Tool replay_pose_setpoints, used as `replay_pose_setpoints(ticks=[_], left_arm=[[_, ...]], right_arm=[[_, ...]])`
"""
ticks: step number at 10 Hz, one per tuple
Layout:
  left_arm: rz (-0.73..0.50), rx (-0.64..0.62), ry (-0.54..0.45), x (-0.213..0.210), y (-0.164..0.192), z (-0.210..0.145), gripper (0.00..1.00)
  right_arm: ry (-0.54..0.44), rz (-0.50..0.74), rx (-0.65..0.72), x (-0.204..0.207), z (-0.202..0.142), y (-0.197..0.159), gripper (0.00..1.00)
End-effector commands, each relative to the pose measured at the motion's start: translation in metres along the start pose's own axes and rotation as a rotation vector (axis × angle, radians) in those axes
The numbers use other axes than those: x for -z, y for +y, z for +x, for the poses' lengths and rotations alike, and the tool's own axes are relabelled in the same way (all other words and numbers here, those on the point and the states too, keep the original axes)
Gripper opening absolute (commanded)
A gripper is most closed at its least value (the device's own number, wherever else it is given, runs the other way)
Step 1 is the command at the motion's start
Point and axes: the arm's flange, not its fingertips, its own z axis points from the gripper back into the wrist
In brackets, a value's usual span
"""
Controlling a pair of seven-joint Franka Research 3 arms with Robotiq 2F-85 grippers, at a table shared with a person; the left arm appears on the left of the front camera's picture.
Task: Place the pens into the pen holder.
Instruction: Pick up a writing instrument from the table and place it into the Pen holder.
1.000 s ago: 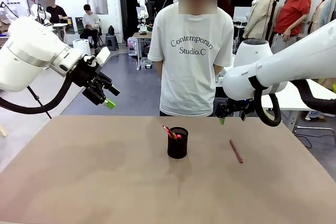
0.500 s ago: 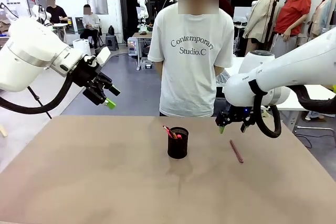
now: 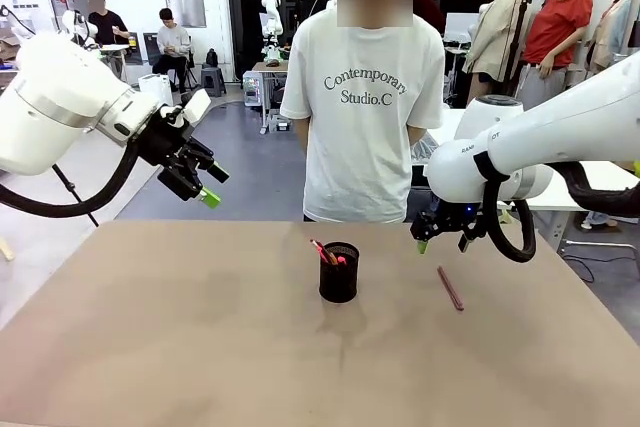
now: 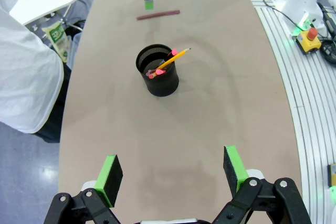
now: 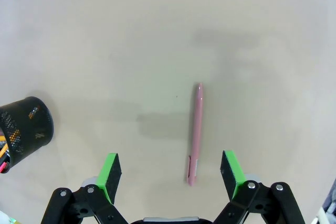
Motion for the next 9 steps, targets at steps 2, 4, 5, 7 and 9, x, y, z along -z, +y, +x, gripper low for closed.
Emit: replay_pose_setpoints(ticks=[2, 4, 5, 7, 9], left_arm=[[-0.004, 0.000, -0.003, -0.003, -0.001, 0.000, 1.00], [-0.004, 0.000, -0.003, -0.003, -0.001, 0.000, 1.00], [-0.004, 0.000, -0.003, -0.003, -0.001, 0.000, 1.00], [-0.004, 0.000, -0.003, -0.003, -0.001, 0.000, 1.00], [-0.004, 0.000, -0.003, -0.003, -0.001, 0.000, 1.00]], right_arm=[[0.090, 0.022, -0.014, 0.007, 0.009, -0.006, 1.00], [0.125, -0.048, 0.033, 0.021, 0.023, -0.007, 1.00], [0.162, -0.081, 0.033, 0.027, 0.027, -0.009, 1.00], [0.183, -0.115, 0.054, 0.048, 0.037, -0.011, 1.00], [0.225, -0.104, 0.071, 0.067, 0.040, -0.015, 1.00]])
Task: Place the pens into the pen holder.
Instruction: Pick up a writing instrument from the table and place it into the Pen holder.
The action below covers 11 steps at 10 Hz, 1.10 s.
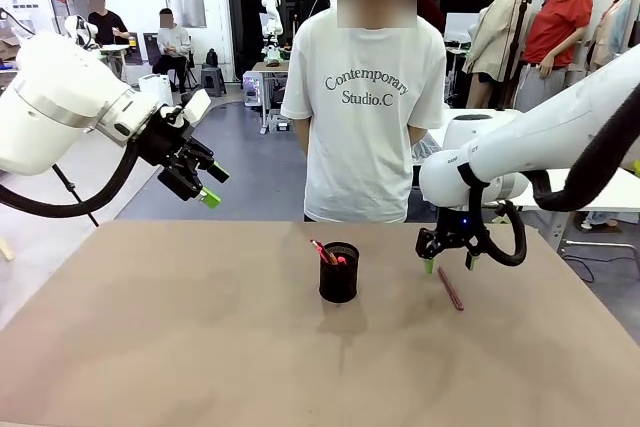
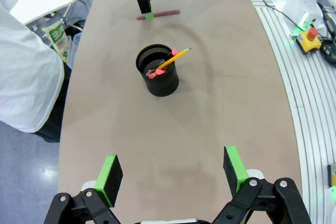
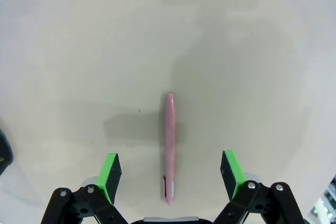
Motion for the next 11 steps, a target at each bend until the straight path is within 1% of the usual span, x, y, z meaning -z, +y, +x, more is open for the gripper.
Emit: replay_pose_setpoints(ticks=[1, 5, 7, 8, 11], left_arm=[[-0.004, 0.000, -0.003, -0.003, -0.001, 0.000, 1.00], [-0.004, 0.000, -0.003, -0.003, -0.001, 0.000, 1.00], [-0.004, 0.000, -0.003, -0.003, -0.001, 0.000, 1.00], [-0.004, 0.000, -0.003, -0.003, -0.001, 0.000, 1.00], [-0.004, 0.000, -0.003, -0.003, -0.001, 0.000, 1.00]], right_arm=[[0.018, -0.018, 0.039, 0.003, 0.013, 0.003, 1.00], [0.018, 0.011, 0.060, 0.014, 0.021, -0.001, 1.00], [0.026, 0.007, 0.073, 0.017, 0.023, -0.004, 1.00], [0.020, 0.020, 0.068, 0.021, 0.021, -0.004, 0.98], [0.041, 0.027, 0.053, 0.021, 0.022, -0.004, 0.42]])
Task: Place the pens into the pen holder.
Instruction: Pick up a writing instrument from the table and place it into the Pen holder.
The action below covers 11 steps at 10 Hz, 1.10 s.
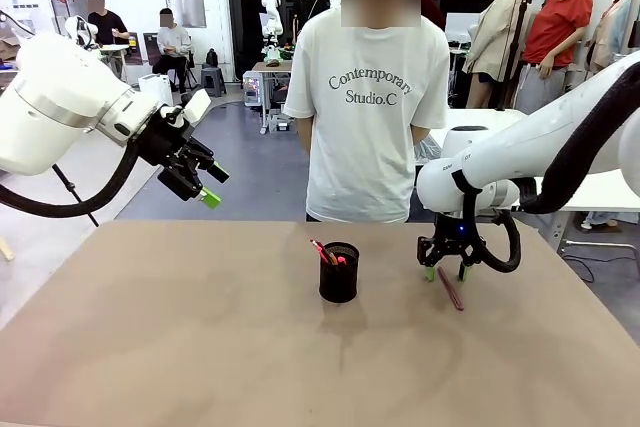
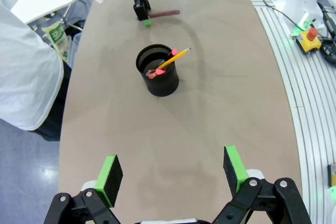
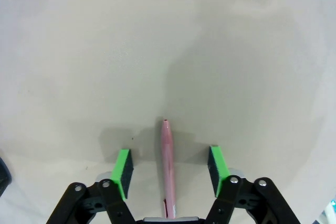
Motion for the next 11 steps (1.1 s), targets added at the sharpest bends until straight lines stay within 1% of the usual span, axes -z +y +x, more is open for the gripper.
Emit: replay_pose_setpoints(ticks=[1, 2, 3, 6, 7, 8, 9, 10, 11], left_arm=[[-0.004, 0.000, -0.003, -0.003, -0.001, 0.000, 1.00], [-0.004, 0.000, -0.003, -0.003, -0.001, 0.000, 1.00], [-0.004, 0.000, -0.003, -0.003, -0.001, 0.000, 1.00], [-0.004, 0.000, -0.003, -0.003, -0.001, 0.000, 1.00], [-0.004, 0.000, -0.003, -0.003, -0.001, 0.000, 1.00], [-0.004, 0.000, -0.003, -0.003, -0.001, 0.000, 1.00], [-0.004, 0.000, -0.003, -0.003, -0.001, 0.000, 1.00], [-0.004, 0.000, -0.003, -0.003, -0.001, 0.000, 1.00], [-0.004, 0.000, -0.003, -0.003, -0.001, 0.000, 1.00]], right_arm=[[0.022, 0.005, 0.007, -0.001, 0.005, 0.001, 0.23], [0.024, 0.006, 0.007, -0.001, 0.006, 0.001, 0.04], [0.029, 0.007, 0.007, -0.001, 0.005, 0.001, 0.00], [0.037, 0.003, 0.004, 0.000, 0.005, 0.001, 0.00], [0.044, 0.018, -0.011, -0.003, 0.006, 0.002, 0.00], [0.079, 0.107, -0.074, -0.006, 0.003, 0.002, 0.00], [0.091, 0.191, -0.106, -0.013, 0.002, 0.001, 0.00], [0.058, 0.291, -0.147, -0.025, 0.002, 0.000, 0.00], [0.006, 0.445, -0.212, -0.044, 0.000, -0.004, 0.00]])
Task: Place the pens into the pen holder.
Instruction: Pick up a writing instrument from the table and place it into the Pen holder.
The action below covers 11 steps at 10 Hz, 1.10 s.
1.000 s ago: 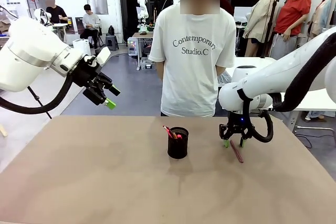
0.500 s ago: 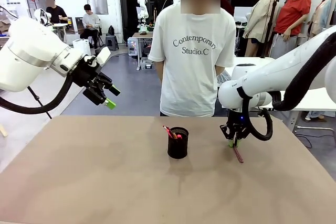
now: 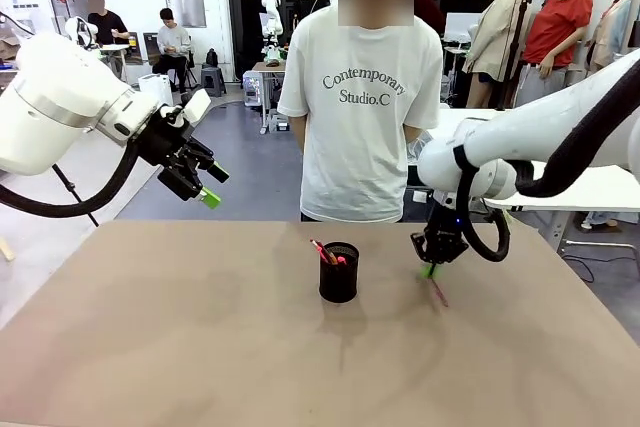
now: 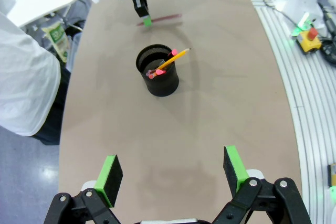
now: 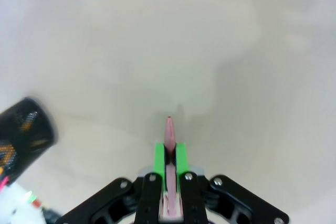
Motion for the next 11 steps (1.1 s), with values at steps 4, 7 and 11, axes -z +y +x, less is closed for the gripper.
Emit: replay_pose_setpoints(ticks=[4, 7, 11], left_arm=[[-0.004, 0.000, -0.003, -0.003, -0.001, 0.000, 1.00], [-0.004, 0.000, -0.003, -0.003, -0.001, 0.000, 1.00], [-0.004, 0.000, -0.003, -0.003, -0.001, 0.000, 1.00]], right_arm=[[-0.106, 0.435, -0.210, -0.086, -0.018, 0.000, 0.00], [-0.485, 0.689, -0.492, -0.121, -0.033, -0.007, 0.00], [-0.923, 0.675, -0.715, -0.134, -0.057, -0.003, 0.00]])
